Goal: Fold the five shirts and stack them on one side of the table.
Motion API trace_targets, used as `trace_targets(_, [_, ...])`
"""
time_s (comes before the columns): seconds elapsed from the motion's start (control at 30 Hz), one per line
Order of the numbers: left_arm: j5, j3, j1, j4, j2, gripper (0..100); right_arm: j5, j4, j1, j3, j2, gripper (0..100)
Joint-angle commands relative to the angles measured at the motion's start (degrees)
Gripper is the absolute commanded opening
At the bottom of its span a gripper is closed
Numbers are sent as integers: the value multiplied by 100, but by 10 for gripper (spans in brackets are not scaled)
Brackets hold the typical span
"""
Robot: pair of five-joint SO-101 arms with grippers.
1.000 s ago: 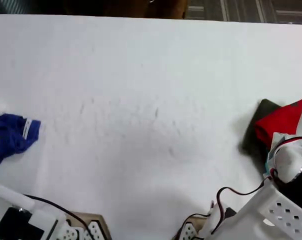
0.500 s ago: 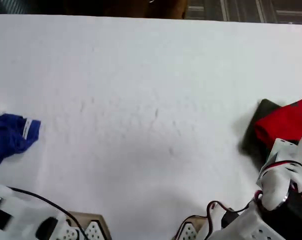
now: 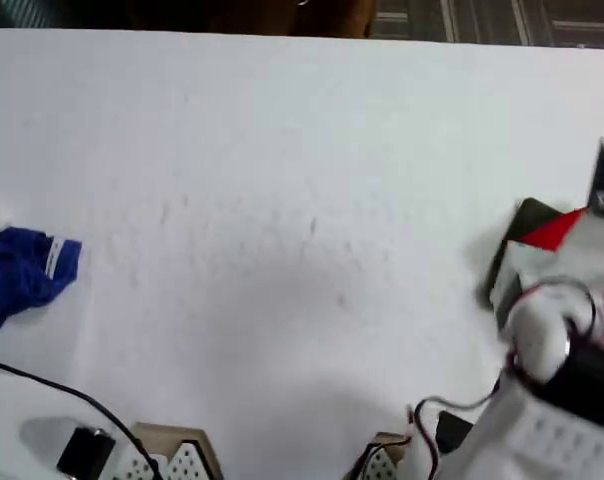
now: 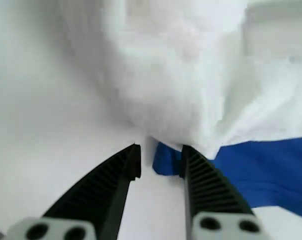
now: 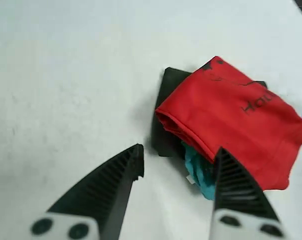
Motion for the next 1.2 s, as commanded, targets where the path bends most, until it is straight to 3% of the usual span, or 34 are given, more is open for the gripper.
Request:
trace_targets(0.0, [70, -1851, 378, 563, 651, 157, -44, 22, -242, -422, 470, 230])
trace_targets(0.13, [316, -2633, 466, 563, 1169, 144, -53, 48, -365, -1248, 945, 230])
trace_targets(0.27, [580, -2554, 527, 563, 1213, 16, -62, 57, -462, -1793, 1218, 230])
trace_targets(0.53, [800, -2114, 976, 580, 1037, 25, -44, 31, -462, -1987, 1534, 230])
trace_targets(0.73, [782, -1024, 1714, 589, -369, 25, -35, -22, -462, -2022, 1771, 230])
trace_targets(0.93, [422, 2264, 3297, 571, -2989, 25, -70, -31, -462, -2022, 1851, 230])
trace_targets(1.17, [-141, 5420, 6470, 404, -6189, 25, -53, 4, -426, -2022, 1798, 230])
